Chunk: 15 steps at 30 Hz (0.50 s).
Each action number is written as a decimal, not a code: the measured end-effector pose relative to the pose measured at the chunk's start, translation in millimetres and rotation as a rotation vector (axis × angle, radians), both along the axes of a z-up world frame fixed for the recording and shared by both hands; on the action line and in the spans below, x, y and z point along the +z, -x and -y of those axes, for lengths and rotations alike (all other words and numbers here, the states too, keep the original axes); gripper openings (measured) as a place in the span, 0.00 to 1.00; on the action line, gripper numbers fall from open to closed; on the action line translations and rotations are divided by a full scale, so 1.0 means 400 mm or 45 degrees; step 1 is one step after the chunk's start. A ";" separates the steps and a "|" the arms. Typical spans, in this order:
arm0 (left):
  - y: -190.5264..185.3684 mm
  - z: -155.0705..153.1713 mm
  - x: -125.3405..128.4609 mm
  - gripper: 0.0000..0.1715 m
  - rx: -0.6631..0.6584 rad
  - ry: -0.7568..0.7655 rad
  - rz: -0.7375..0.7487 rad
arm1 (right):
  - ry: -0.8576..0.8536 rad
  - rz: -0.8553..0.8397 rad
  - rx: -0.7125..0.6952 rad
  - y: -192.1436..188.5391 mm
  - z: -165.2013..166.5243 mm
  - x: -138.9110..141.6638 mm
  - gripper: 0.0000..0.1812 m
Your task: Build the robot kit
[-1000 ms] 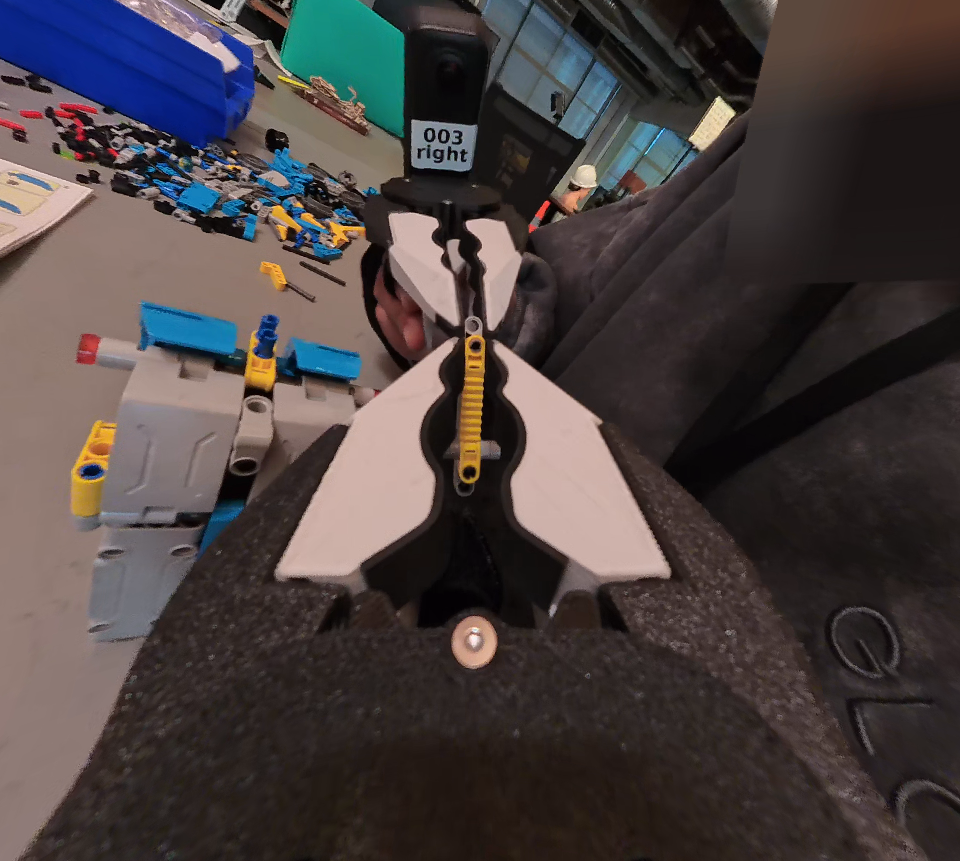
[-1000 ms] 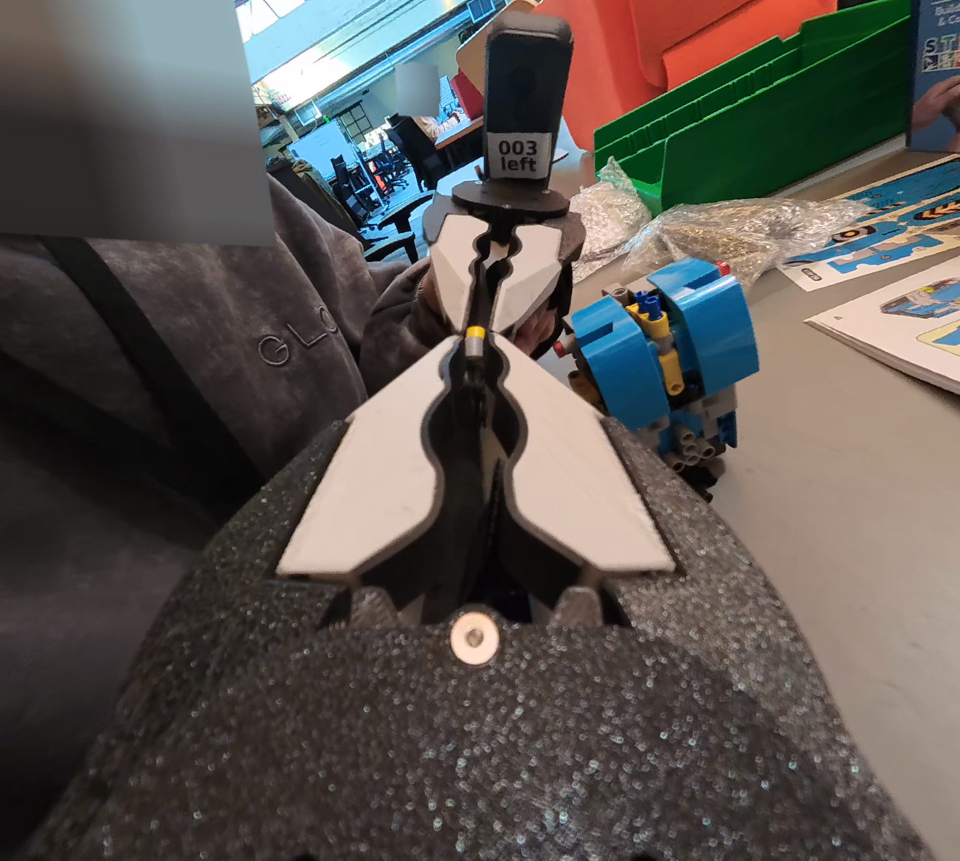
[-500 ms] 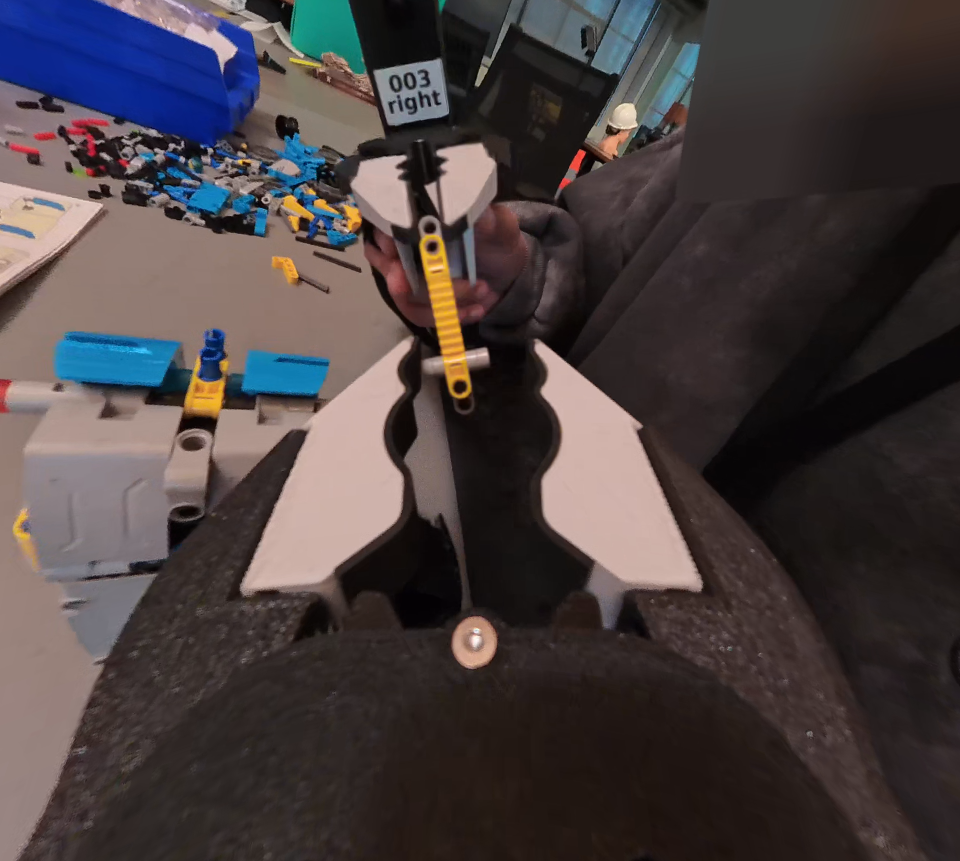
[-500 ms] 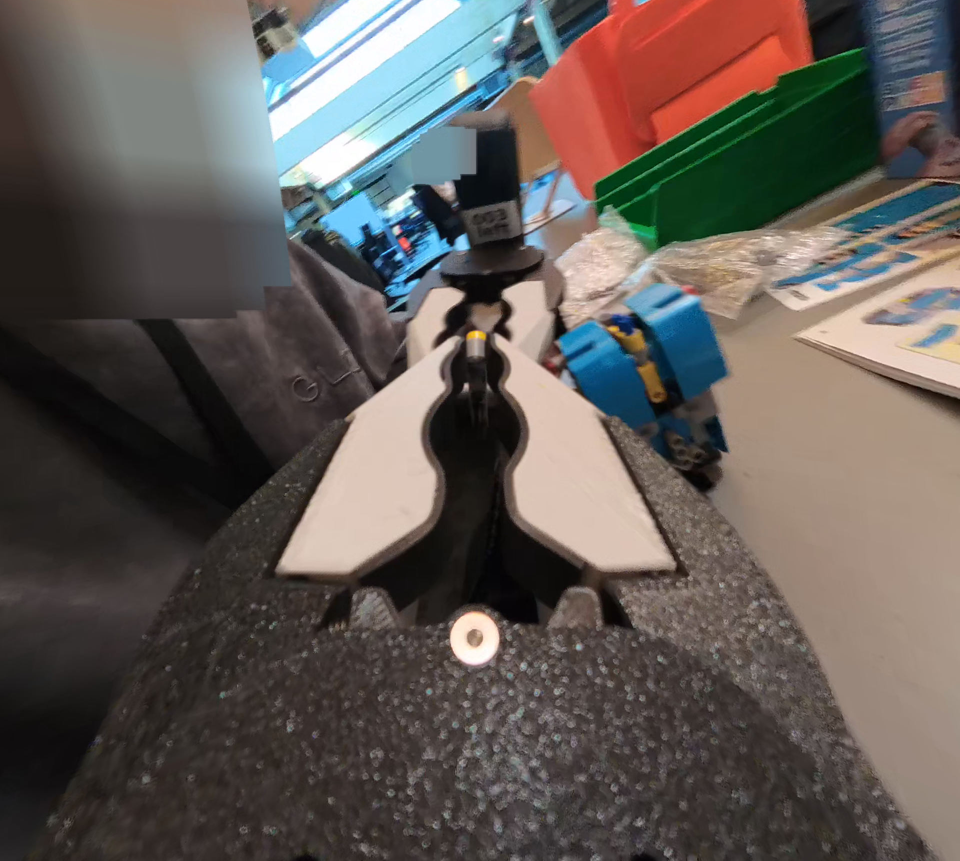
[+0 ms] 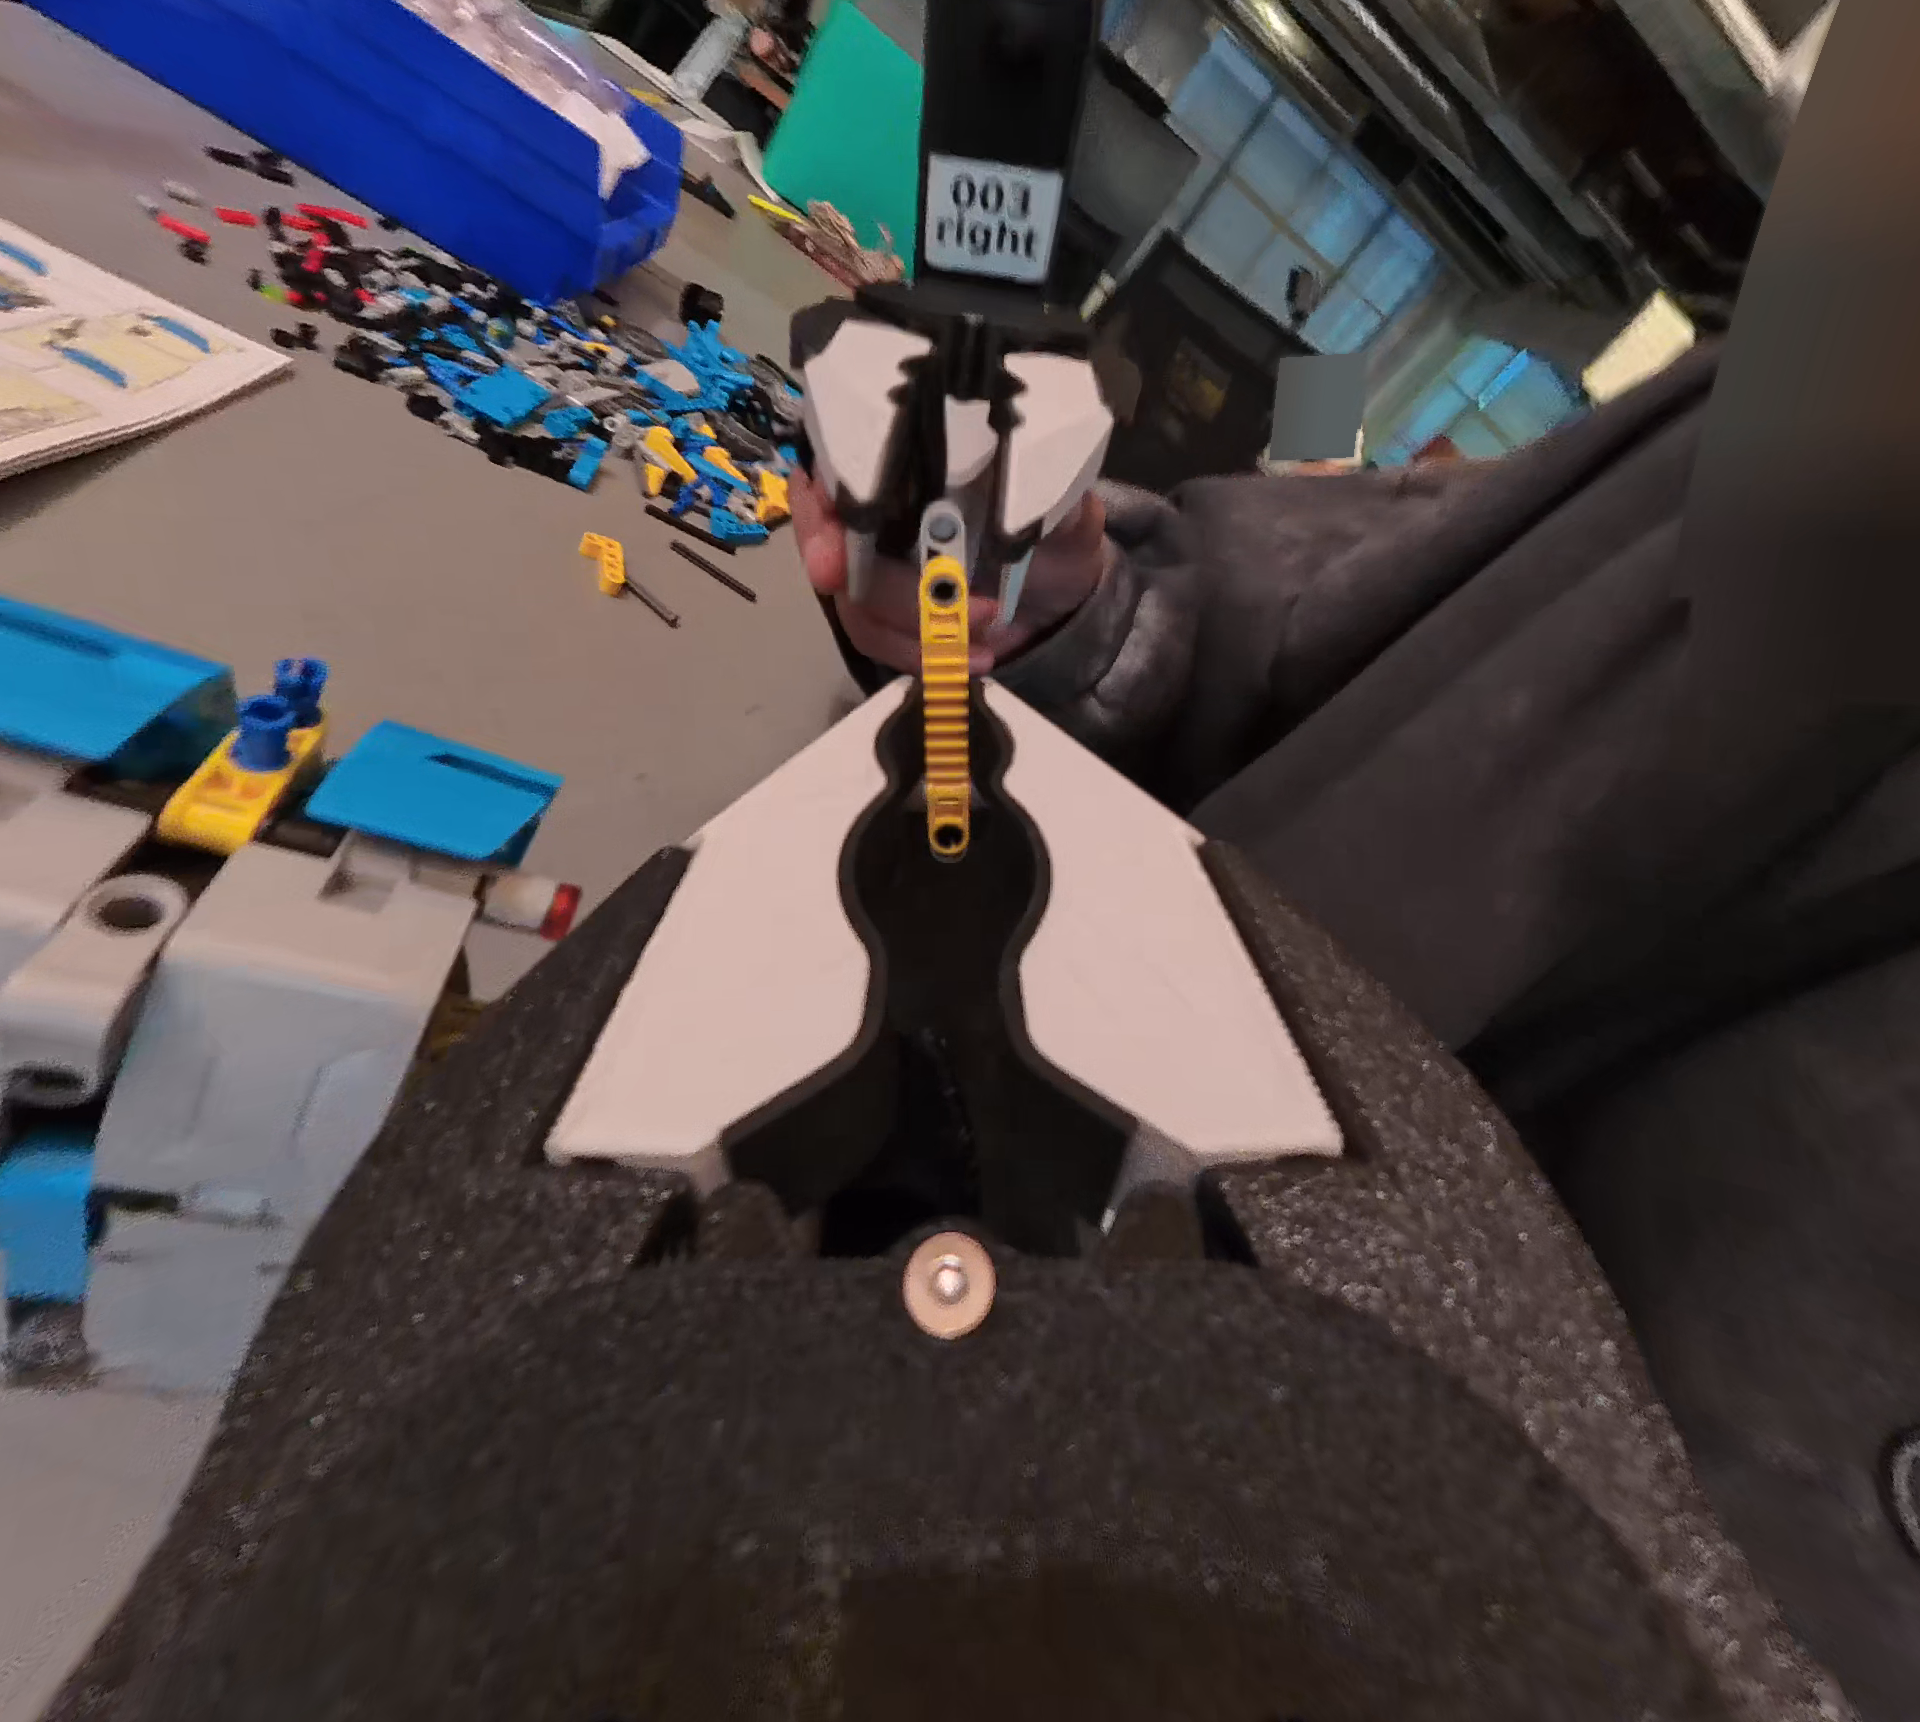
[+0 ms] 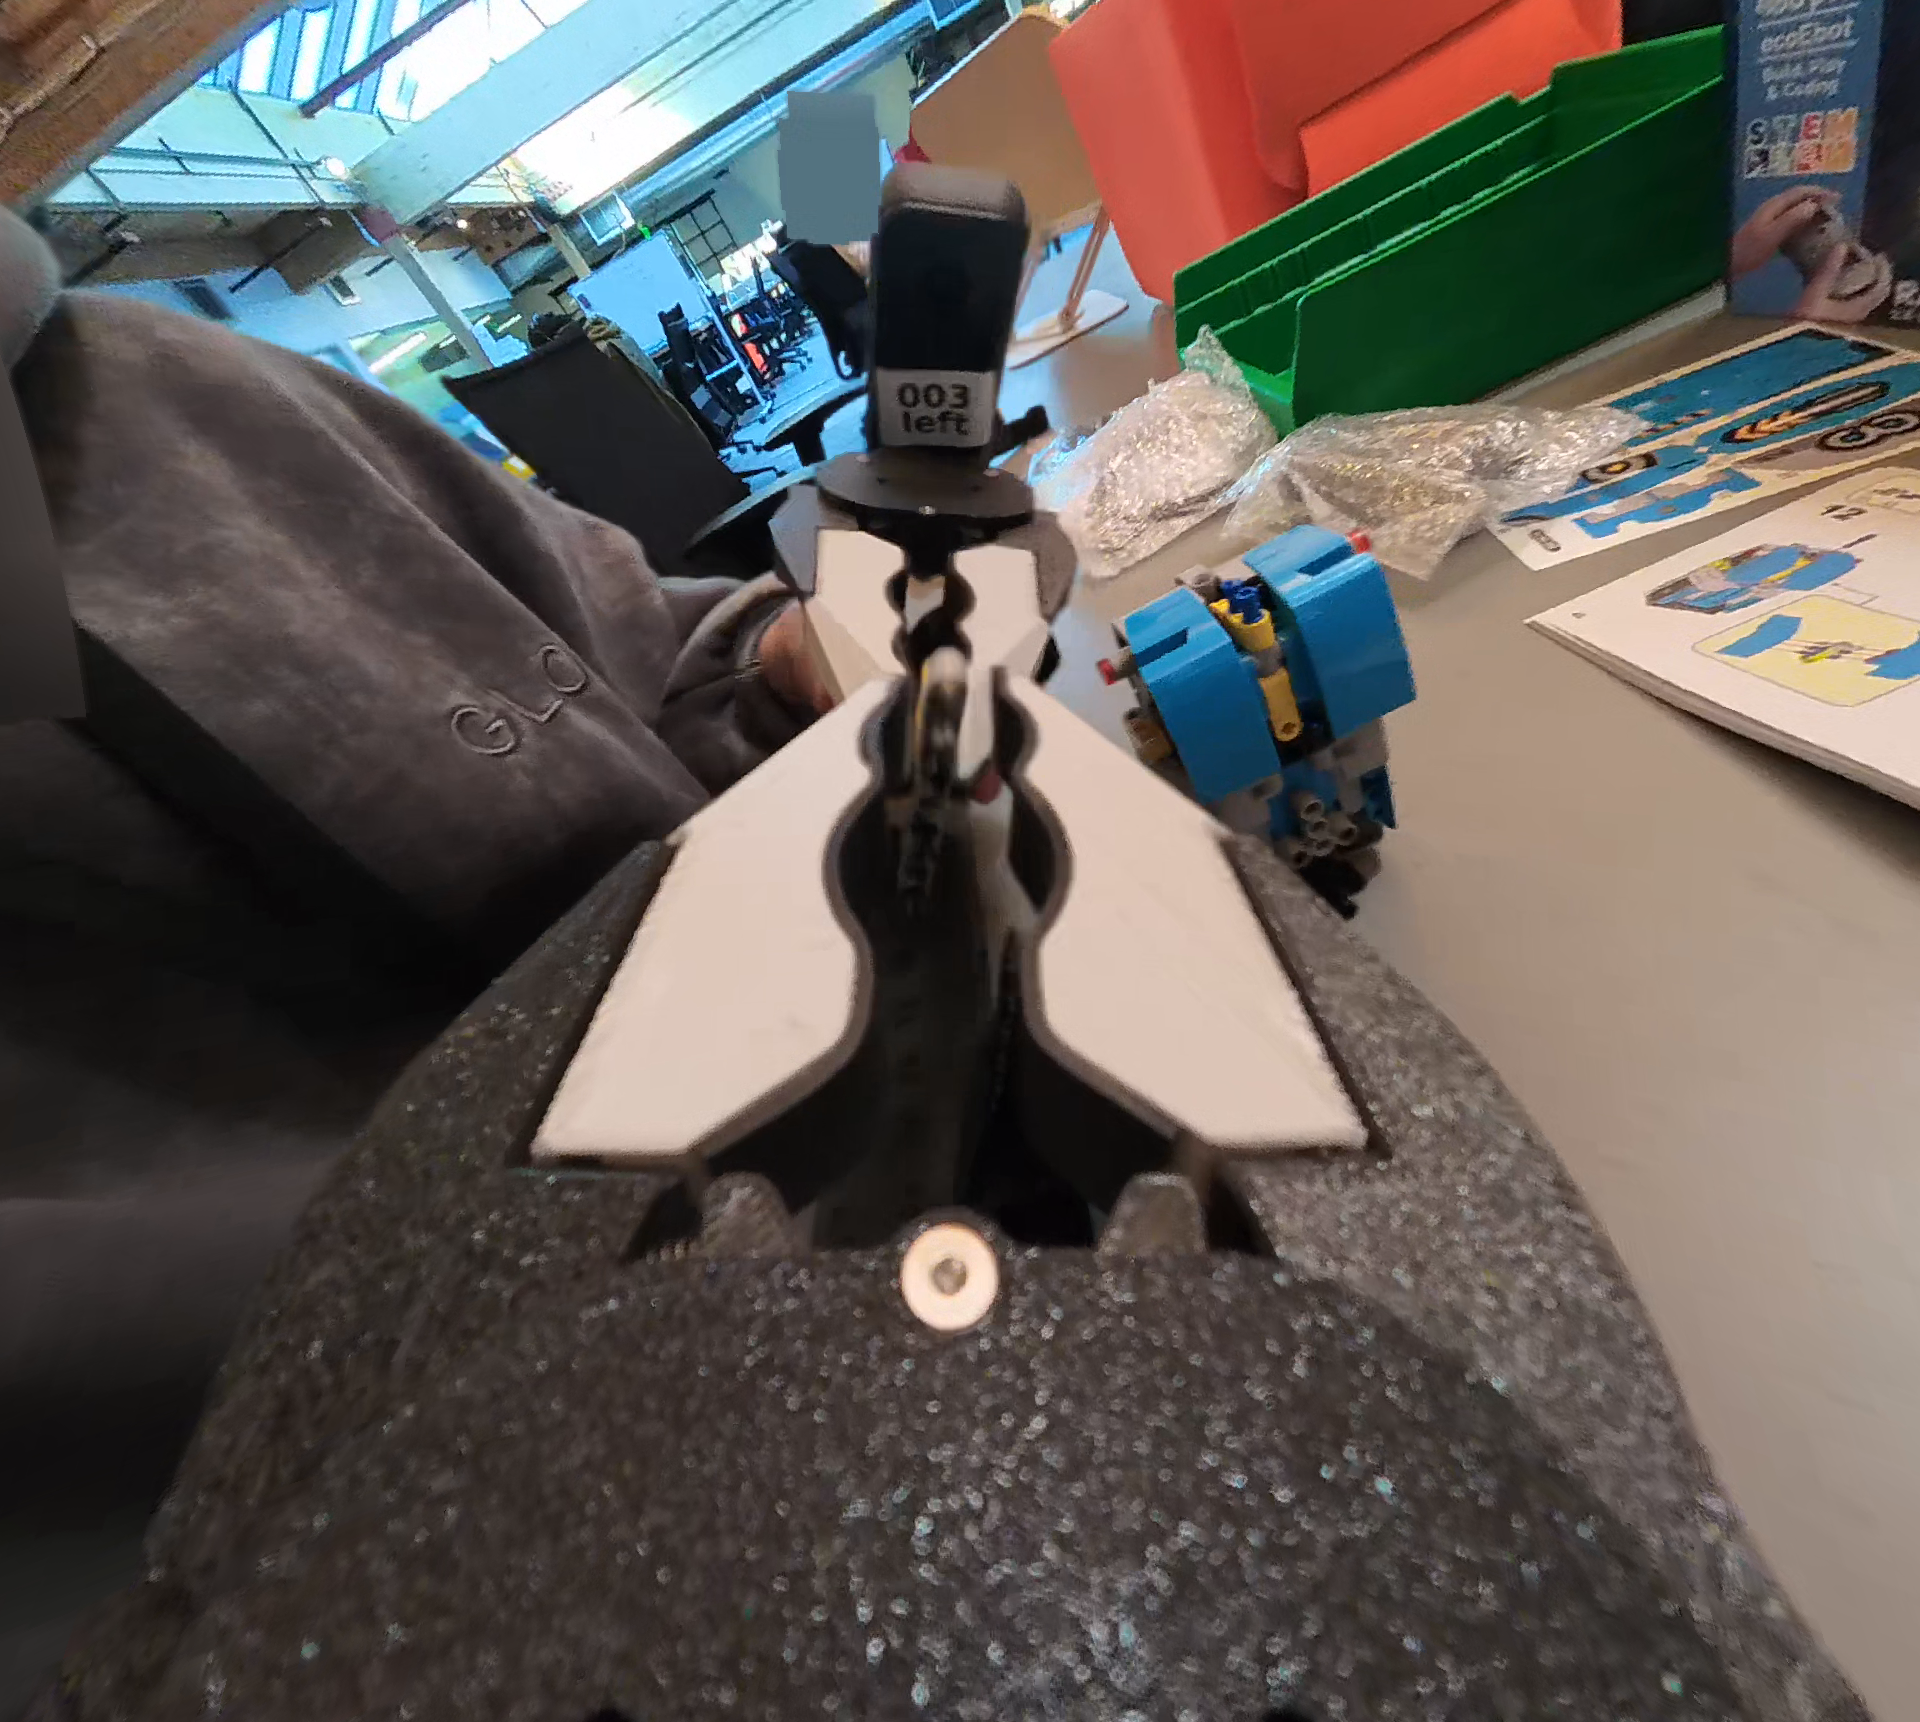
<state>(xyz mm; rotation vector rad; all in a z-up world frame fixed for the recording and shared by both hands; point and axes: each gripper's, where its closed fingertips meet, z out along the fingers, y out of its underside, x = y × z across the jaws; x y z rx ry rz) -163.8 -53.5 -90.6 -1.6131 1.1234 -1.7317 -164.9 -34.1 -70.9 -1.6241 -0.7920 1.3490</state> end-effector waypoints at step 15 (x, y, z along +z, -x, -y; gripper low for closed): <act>0.071 -0.022 0.062 0.04 0.556 0.226 0.158 | -0.186 0.024 -0.046 -0.082 0.036 -0.038 0.19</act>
